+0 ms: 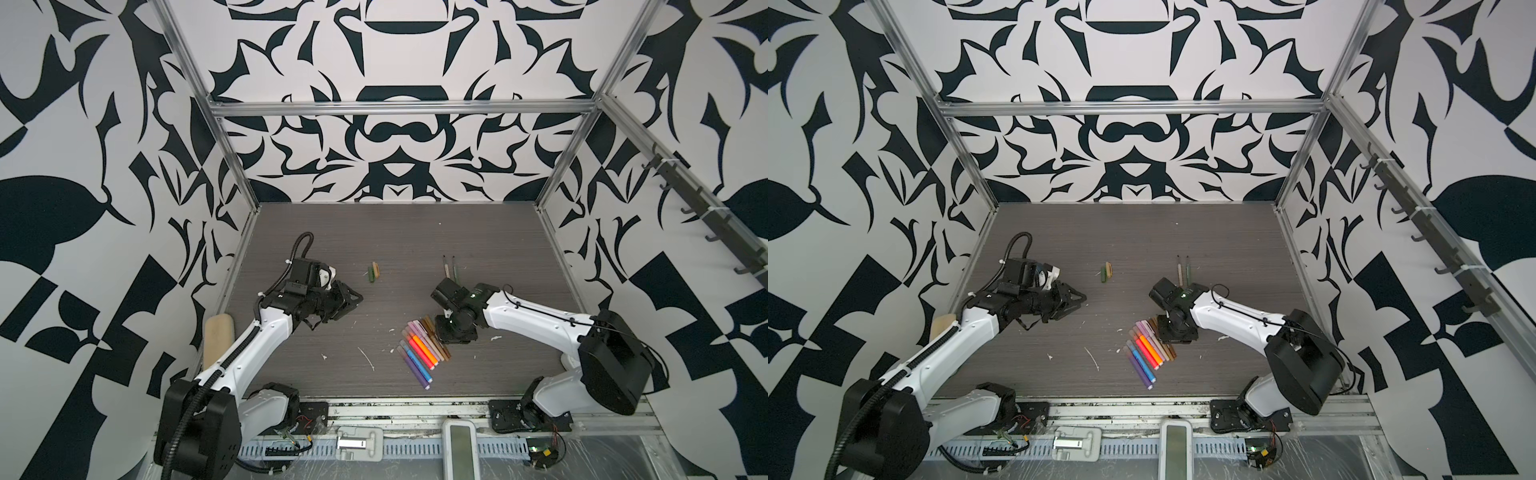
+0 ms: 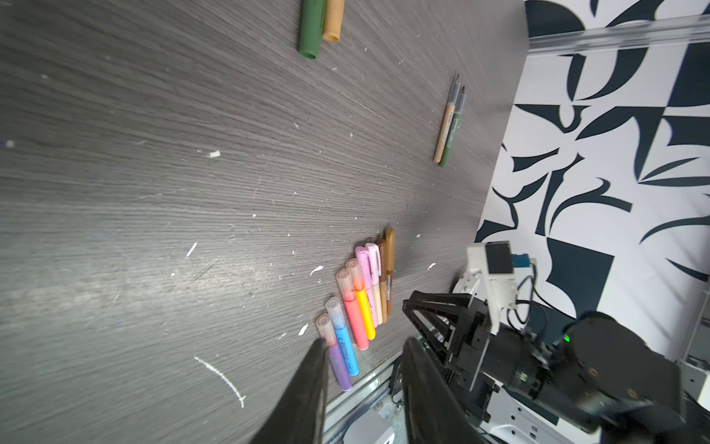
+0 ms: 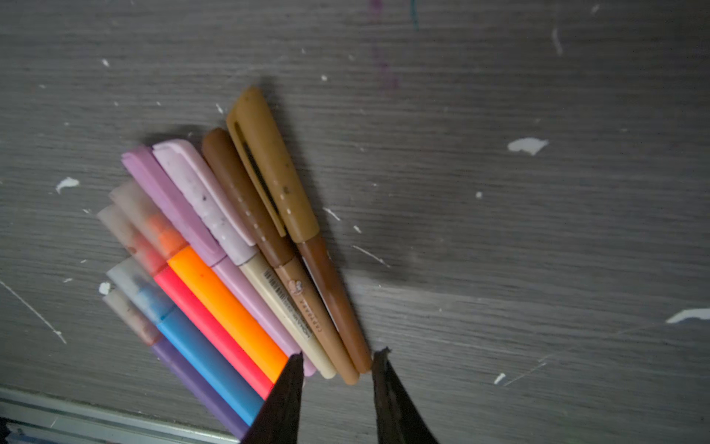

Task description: Open the pen caps

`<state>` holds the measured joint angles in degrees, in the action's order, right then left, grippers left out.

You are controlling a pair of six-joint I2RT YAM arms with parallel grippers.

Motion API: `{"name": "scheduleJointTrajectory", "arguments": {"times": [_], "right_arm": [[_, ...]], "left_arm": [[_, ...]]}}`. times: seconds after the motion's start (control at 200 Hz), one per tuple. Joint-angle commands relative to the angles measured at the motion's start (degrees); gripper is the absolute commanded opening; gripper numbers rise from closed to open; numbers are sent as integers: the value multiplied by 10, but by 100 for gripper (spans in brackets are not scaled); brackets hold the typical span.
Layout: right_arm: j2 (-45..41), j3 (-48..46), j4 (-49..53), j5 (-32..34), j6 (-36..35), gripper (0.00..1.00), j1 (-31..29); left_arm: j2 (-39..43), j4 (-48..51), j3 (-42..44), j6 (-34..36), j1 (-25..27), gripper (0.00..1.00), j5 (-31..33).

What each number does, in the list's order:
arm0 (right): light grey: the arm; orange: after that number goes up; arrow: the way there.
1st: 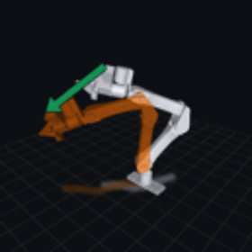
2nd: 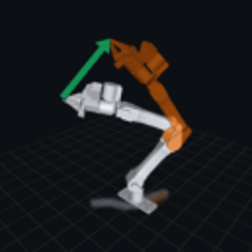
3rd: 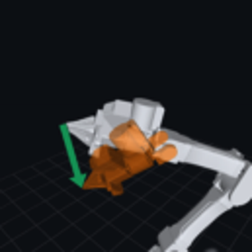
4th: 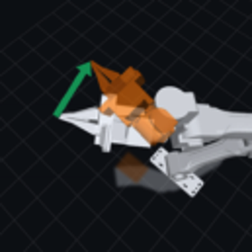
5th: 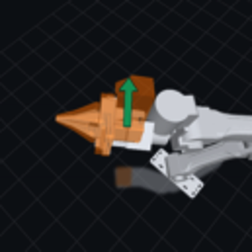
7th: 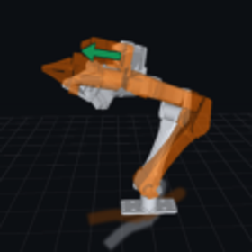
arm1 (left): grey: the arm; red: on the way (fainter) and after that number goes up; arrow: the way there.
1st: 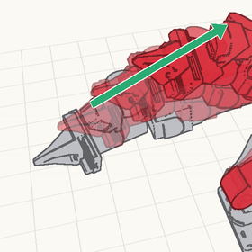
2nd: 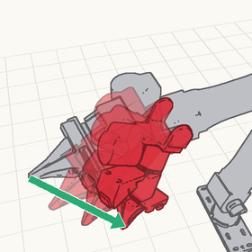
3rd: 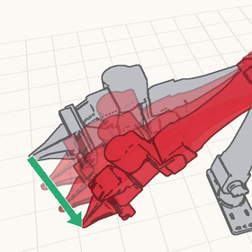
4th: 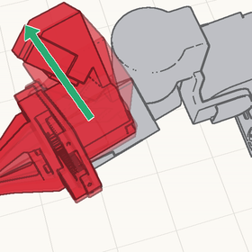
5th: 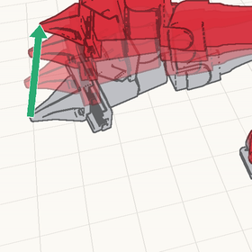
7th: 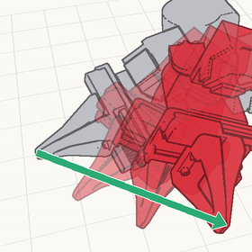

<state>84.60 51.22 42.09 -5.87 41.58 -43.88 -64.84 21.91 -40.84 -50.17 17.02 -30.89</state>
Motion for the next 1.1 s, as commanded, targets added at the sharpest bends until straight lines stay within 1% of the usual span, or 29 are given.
{"name": "scheduleJointTrajectory", "arguments": {"times": [0.0,0.21,0.27,0.42,0.52,0.62,0.875,0.995,1.095], "right_arm": [[18,9,18,-13,-43,34,5],[38,5,8,-15,-58,33,19],[40,5,5,-15,-59,31,20],[52,0,-2,-22,-57,30,20],[51,-8,-7,-23,-52,29,20],[42,-15,-11,-22,-50,26,20],[34,-26,-7,-11,-42,26,20],[34,-24,3,6,-40,26,20],[38,-26,5,10,-41,26,20]], "left_arm": [[10,4,2,-12,1,36,8],[3,4,-2,-12,1,36,11],[-1,4,-6,-11,1,36,12],[-15,1,-13,-7,2,36,10],[-27,2,-22,-1,1,36,6],[-35,7,-33,5,2,37,3],[-37,13,-36,7,2,37,0],[-26,44,-46,22,-10,39,2],[-8,48,-43,22,-27,40,-3]]}}
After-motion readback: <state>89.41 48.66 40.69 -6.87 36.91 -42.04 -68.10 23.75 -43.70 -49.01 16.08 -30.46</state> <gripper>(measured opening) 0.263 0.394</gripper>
